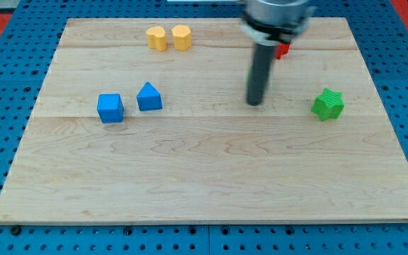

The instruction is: Attach the green circle to the green star

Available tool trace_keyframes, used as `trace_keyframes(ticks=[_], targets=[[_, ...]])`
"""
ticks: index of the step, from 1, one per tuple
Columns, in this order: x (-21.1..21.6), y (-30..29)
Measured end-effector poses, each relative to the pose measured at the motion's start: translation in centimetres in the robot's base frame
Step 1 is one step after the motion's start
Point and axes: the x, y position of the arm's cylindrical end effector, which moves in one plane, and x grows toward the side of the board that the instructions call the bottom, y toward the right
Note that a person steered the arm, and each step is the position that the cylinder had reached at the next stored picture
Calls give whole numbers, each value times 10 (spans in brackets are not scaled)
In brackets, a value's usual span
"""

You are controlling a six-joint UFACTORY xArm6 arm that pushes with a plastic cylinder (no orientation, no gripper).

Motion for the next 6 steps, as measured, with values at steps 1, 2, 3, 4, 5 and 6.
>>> trace_keyframes(ticks=[1, 2, 3, 4, 5, 6], targets=[[-40, -47], [-65, 4], [-39, 87], [-17, 118], [-19, 104], [-39, 154]])
